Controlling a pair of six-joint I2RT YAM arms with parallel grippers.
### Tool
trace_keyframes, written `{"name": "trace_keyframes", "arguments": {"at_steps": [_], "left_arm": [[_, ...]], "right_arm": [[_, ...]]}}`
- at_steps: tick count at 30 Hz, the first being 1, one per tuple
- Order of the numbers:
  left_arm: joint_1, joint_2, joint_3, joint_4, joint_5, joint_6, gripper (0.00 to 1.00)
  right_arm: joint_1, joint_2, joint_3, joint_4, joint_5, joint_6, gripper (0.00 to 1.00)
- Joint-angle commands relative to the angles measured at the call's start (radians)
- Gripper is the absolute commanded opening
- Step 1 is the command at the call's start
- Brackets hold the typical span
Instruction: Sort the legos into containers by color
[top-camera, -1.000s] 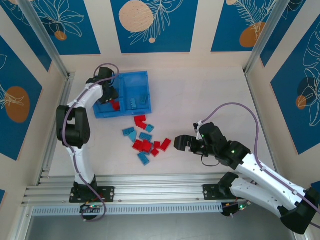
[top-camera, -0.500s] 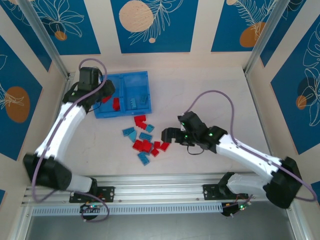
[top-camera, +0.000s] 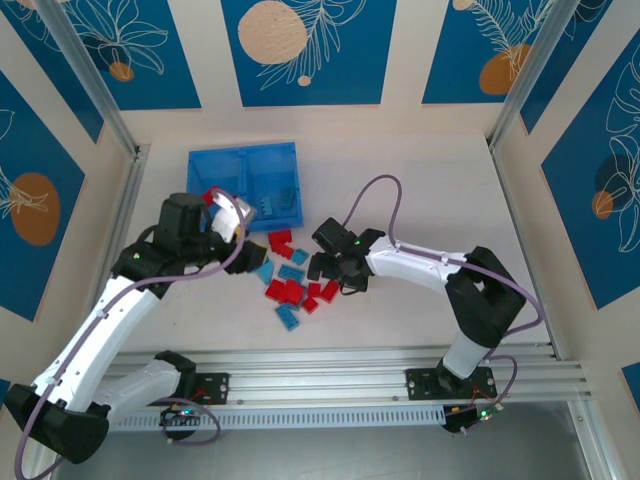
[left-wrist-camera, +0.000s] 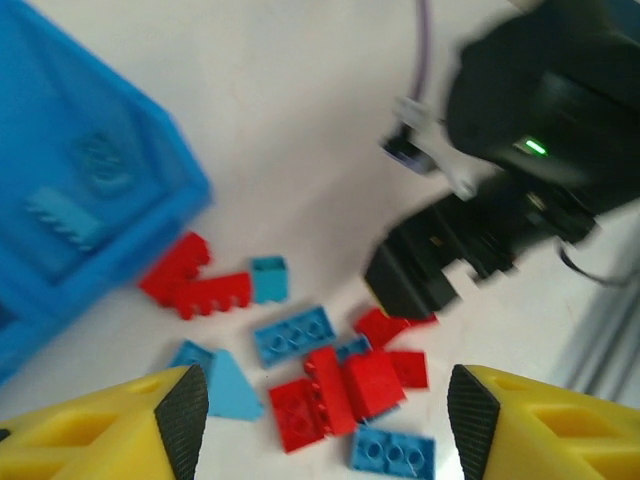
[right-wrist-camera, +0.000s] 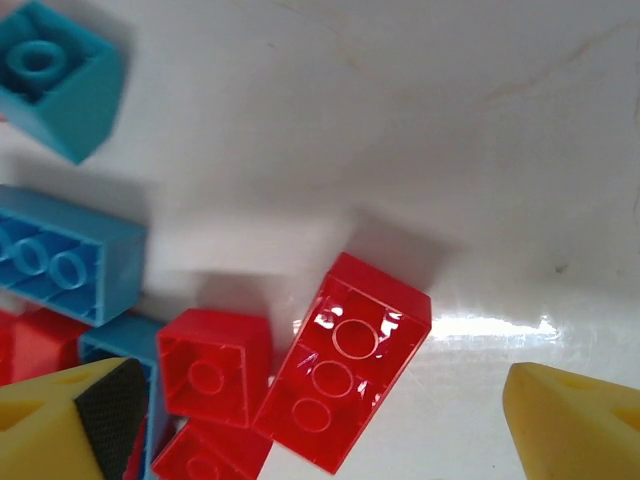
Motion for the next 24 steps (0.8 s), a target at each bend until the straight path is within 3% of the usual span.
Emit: {"name": "trace_keyframes", "arguments": {"at_steps": [1,12,18,24], "left_arm": [[-0.019,0.013,-0.021,-0.01,0.109,0.118,0.68],[-0.044,-0.006,-0.064,0.014,0.033,0.11,0.99],[-0.045,-0.03,-0.071,0.026,-0.017,0.105,1.0],[-0.044,-0.12,-0.108,0.084,-0.147,0.079,1.0]], "right_arm": [[0.008,0.048,0.049,-0.04,0.002,0.148,0.88],[0.008,0.109,0.025,-0.071,-0.001,0.303,0.56],[0.011,0.073,-0.002,-0.046,0.003,0.3,0.28],[0.071,-0.061,0.044,-0.096,0.164,0.22,0.27]]}}
